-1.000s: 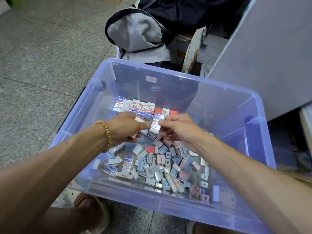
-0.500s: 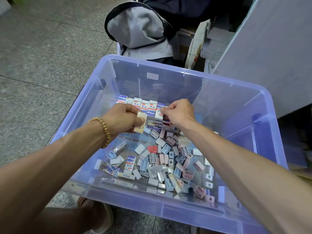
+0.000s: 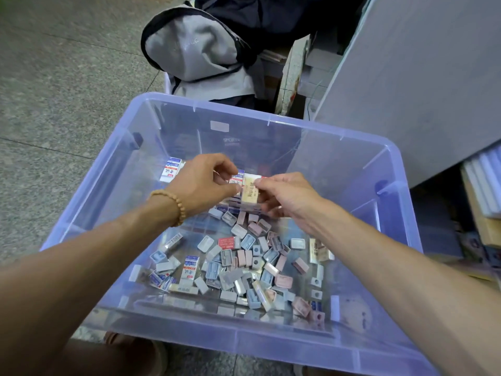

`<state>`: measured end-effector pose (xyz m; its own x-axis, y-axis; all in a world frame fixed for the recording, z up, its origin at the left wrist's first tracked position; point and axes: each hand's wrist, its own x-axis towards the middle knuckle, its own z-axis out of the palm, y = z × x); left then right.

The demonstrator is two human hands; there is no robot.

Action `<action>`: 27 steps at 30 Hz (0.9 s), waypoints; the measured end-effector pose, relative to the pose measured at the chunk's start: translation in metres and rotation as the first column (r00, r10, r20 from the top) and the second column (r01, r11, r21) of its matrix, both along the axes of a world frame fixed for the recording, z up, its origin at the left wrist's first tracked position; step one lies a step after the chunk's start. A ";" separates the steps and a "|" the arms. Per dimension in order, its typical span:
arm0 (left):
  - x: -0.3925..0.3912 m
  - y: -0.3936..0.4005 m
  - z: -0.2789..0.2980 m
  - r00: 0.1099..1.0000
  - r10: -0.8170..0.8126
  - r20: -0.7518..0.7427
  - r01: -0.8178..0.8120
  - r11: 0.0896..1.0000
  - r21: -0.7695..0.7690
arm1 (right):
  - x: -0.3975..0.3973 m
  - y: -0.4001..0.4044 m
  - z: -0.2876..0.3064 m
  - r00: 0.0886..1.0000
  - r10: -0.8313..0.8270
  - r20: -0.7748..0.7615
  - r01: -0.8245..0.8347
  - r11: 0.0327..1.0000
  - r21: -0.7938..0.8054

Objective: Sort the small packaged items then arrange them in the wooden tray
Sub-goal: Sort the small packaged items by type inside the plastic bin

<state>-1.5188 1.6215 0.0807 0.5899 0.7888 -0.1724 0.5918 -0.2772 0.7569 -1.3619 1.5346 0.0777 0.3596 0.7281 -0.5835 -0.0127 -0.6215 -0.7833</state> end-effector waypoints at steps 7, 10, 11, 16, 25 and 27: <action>0.007 0.018 -0.029 0.889 -0.226 -0.397 0.392 0.823 0.410 | 0.012 0.024 -0.034 0.971 -0.071 0.230 0.066 0.997 0.027; 0.005 0.021 -0.032 0.871 -0.261 -0.417 0.445 0.780 0.441 | 0.009 0.023 -0.039 0.961 -0.053 0.272 0.030 0.996 0.088; 0.003 0.023 -0.032 0.865 -0.273 -0.422 0.459 0.770 0.443 | 0.010 0.019 -0.038 0.934 0.006 0.358 -0.047 0.993 0.106; -0.004 0.031 -0.032 0.855 -0.318 -0.410 0.493 0.744 0.451 | 0.006 0.011 -0.038 0.508 0.338 0.792 -0.524 0.852 -0.027; -0.004 0.034 -0.033 0.849 -0.317 -0.422 0.497 0.748 0.439 | 0.009 0.019 -0.043 0.466 0.298 0.833 -0.542 0.841 0.003; -0.005 0.028 -0.029 0.852 -0.317 -0.417 0.503 0.716 0.484 | 0.008 0.019 -0.043 0.465 0.298 0.834 -0.546 0.838 0.005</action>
<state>-1.5241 1.6498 0.0517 0.8747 0.4847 0.0034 0.4742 -0.8571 0.2014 -1.3540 1.5534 0.0346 0.1769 0.9841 -0.0188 0.8793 -0.1666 -0.4463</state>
